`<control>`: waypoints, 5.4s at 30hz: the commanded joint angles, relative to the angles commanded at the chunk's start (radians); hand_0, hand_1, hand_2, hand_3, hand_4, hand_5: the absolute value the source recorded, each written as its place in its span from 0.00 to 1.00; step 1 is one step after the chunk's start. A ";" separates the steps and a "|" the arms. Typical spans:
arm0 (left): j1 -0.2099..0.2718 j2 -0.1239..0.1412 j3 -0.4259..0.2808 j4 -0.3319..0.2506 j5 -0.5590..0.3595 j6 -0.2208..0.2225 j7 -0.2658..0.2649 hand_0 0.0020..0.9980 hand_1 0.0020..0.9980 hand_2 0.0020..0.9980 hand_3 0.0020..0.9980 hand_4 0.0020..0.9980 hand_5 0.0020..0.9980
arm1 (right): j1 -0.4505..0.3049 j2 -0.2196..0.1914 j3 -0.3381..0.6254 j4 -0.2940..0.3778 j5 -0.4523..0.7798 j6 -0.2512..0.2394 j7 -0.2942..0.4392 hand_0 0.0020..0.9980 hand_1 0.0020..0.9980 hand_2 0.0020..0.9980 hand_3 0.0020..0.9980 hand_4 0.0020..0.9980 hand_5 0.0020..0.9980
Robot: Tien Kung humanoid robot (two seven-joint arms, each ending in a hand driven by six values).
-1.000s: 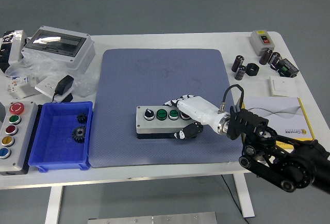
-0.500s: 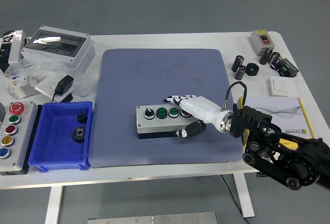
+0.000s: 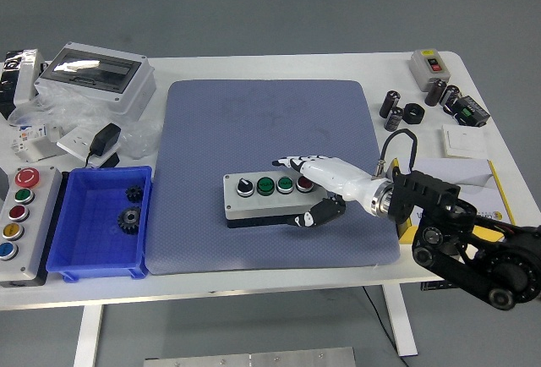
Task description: Pick up the button,place it on the desk,press the button,press the button
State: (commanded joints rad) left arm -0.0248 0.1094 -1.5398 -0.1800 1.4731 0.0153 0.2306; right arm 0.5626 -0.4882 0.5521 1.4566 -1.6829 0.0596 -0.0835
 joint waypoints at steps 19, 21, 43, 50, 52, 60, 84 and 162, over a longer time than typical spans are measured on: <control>0.006 -0.001 -0.016 0.000 0.009 0.008 0.007 0.63 0.62 0.56 0.61 0.71 0.17 | -0.040 -0.216 0.220 0.322 0.282 0.234 -0.271 0.84 0.84 0.91 1.00 0.71 0.22; 0.006 -0.001 -0.016 0.000 0.010 0.008 0.008 0.63 0.62 0.56 0.61 0.71 0.17 | -0.014 -0.208 0.202 0.322 0.291 0.278 -0.297 0.84 0.84 0.91 1.00 0.71 0.22; 0.004 0.003 -0.018 0.000 0.008 0.004 0.005 0.63 0.62 0.56 0.62 0.74 0.18 | 0.076 -0.136 0.112 0.225 0.254 0.303 -0.322 0.06 0.16 0.22 0.77 0.24 0.03; 0.000 0.003 -0.013 0.000 0.004 0.002 0.003 0.63 0.62 0.56 0.62 0.74 0.18 | 0.083 -0.113 0.097 0.191 0.239 0.287 -0.318 0.05 0.15 0.22 0.76 0.24 0.01; 0.000 0.003 -0.013 0.000 0.003 0.002 0.002 0.63 0.62 0.56 0.62 0.74 0.18 | 0.085 -0.106 0.085 0.177 0.232 0.281 -0.319 0.05 0.15 0.22 0.76 0.24 0.01; 0.001 0.002 -0.008 0.000 -0.005 0.001 -0.001 0.63 0.62 0.56 0.62 0.75 0.19 | 0.079 -0.095 0.049 0.150 0.202 0.251 -0.310 0.05 0.15 0.22 0.76 0.24 0.01; 0.016 -0.015 0.006 0.000 -0.016 0.026 0.011 0.63 0.62 0.56 0.62 0.76 0.22 | -0.301 0.198 0.542 0.024 0.444 -0.188 0.160 0.11 0.21 0.27 0.73 0.37 0.12; 0.028 -0.016 0.011 0.000 -0.029 0.044 0.035 0.63 0.62 0.56 0.61 0.69 0.23 | -0.443 0.265 0.603 -0.005 0.583 -0.304 0.344 0.92 0.87 0.88 0.87 1.00 0.98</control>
State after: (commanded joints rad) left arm 0.0036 0.0933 -1.5285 -0.1800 1.4440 0.0589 0.2657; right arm 0.1198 -0.2229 1.1551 1.4512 -1.0996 -0.2444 0.2607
